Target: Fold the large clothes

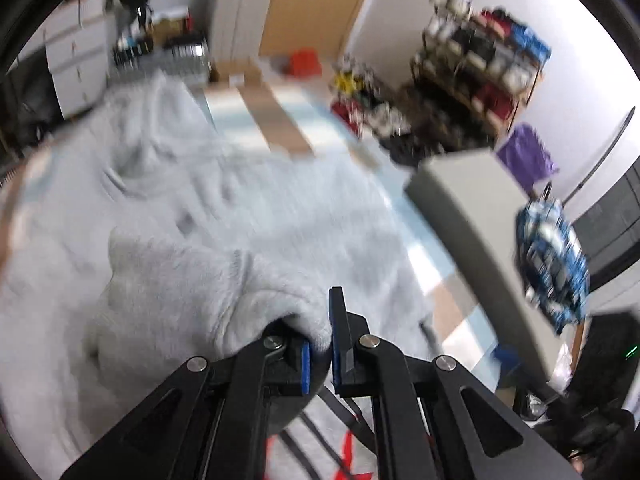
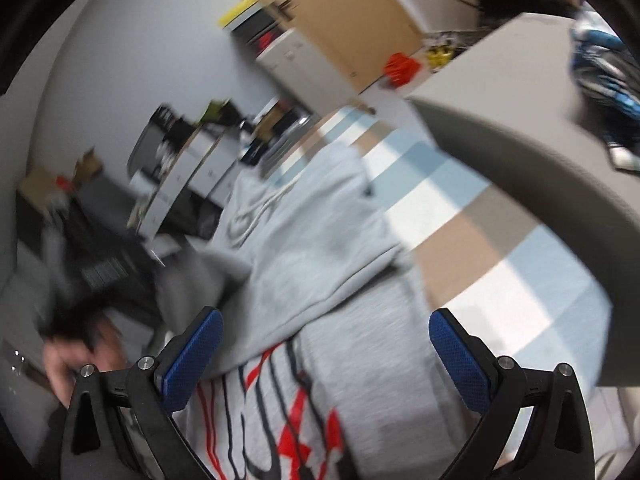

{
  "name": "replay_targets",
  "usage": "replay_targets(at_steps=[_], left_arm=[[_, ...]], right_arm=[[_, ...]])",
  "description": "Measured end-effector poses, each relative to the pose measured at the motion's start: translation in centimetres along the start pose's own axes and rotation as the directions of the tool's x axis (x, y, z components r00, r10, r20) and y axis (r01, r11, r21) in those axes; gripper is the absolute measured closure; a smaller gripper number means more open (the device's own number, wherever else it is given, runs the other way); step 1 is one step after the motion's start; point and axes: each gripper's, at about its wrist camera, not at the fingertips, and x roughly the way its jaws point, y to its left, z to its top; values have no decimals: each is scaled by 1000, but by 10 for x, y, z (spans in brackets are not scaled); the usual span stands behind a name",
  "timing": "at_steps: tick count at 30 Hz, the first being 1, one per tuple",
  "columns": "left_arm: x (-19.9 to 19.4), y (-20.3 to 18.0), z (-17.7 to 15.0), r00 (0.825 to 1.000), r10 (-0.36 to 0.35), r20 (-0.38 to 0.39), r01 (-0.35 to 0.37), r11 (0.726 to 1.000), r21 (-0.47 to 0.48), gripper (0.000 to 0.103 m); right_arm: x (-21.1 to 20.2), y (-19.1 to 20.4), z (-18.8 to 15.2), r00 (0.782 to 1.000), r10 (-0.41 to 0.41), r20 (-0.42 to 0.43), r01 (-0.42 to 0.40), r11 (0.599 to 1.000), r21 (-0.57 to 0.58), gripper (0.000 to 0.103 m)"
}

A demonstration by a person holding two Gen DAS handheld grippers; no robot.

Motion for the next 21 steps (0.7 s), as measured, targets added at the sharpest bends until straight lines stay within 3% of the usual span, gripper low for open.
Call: replay_targets(at_steps=[5, 7, 9, 11, 13, 16, 20, 21], left_arm=[[17, 2, -32, 998, -27, -64, 22, 996, -81, 100], [-2, 13, -42, 997, -70, -28, 66, 991, -116, 96], [-27, 22, -49, 992, -124, 37, 128, 983, -131, 81], [-59, 32, -55, 980, -159, 121, 176, 974, -142, 41], [-97, 42, -61, 958, -182, 223, 218, 964, -151, 31], [-139, 52, -65, 938, -147, 315, 200, 970, -141, 20], [-180, 59, -85, 906, -21, 424, 86, 987, -135, 20], [-175, 61, -88, 899, -12, 437, 84, 986, -147, 20]], right_arm=[[-4, -9, 8, 1000, -8, 18, 7, 1000, 22, 0], [-2, -9, 8, 1000, -7, 14, 6, 1000, 27, 0], [-1, -8, 7, 1000, -12, 11, 12, 1000, 25, 0], [-2, -9, 5, 1000, -13, 7, 13, 1000, 18, 0], [1, -4, 2, 1000, -18, 0, 18, 1000, 3, 0], [3, 12, -4, 999, -48, 14, 49, 996, -71, 0], [11, 47, -12, 997, -74, 22, 77, 976, -204, 0], [14, 58, -13, 996, -85, 19, 87, 966, -243, 0]])
